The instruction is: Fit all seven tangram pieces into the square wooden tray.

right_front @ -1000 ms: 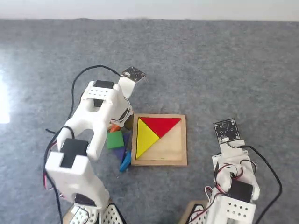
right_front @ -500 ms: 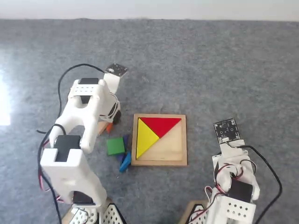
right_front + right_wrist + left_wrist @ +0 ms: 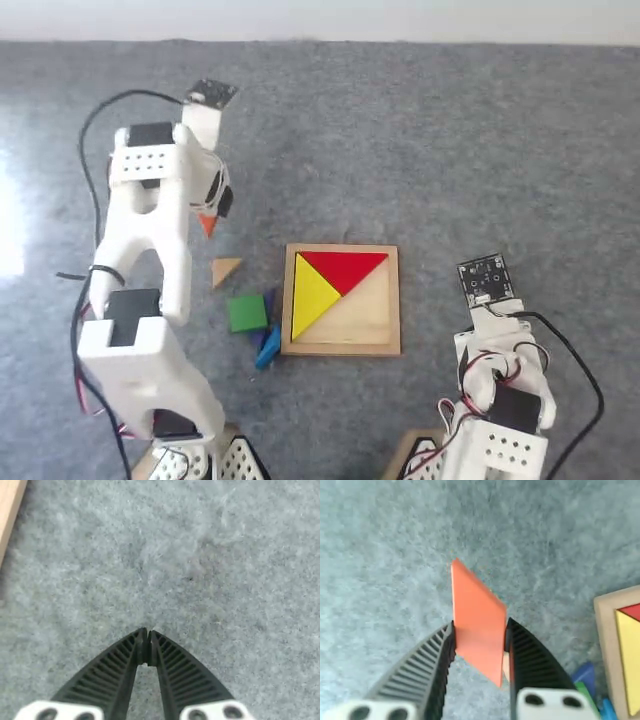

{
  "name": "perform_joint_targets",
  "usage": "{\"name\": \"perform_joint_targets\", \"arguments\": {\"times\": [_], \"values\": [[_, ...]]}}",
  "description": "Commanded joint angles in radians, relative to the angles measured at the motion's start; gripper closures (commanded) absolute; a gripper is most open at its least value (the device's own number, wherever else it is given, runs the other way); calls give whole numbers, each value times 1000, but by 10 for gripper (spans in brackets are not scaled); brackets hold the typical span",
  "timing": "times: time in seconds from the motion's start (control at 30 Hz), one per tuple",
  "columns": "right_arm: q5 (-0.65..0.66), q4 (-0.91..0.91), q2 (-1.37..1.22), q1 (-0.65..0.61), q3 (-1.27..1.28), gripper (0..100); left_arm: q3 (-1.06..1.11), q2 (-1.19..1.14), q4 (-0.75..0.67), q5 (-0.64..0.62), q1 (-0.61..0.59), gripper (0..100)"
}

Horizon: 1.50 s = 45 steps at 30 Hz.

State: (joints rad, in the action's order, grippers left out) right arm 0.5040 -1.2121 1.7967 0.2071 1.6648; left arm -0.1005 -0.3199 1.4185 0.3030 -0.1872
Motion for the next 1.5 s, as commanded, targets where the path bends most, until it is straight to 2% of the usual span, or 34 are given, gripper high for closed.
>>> {"name": "perform_joint_targets", "arguments": {"times": [0.0, 0.13, 0.4, 0.57, 0.67, 0.8, 0.93, 1.23, 1.47], "values": [[0, -4, 13, 8, 18, 982, -125, 12, 83, -12, 0, 844], [0, -4, 13, 8, 18, 982, -134, -2, 120, -12, 25, 844], [0, -4, 13, 8, 18, 982, -73, -158, 3, -28, 141, 844], [0, -4, 13, 8, 18, 982, -77, -244, -89, -118, 169, 842], [0, -4, 13, 8, 18, 982, -77, -259, -103, -176, 158, 791], [0, -4, 13, 8, 18, 982, -90, -227, -100, -252, 146, 724], [0, -4, 13, 8, 18, 982, -88, -175, -118, -364, 143, 716], [0, -4, 13, 8, 18, 982, 25, -37, -124, -292, 199, 716], [0, -4, 13, 8, 18, 982, 114, -98, -252, -279, 215, 717]]}}
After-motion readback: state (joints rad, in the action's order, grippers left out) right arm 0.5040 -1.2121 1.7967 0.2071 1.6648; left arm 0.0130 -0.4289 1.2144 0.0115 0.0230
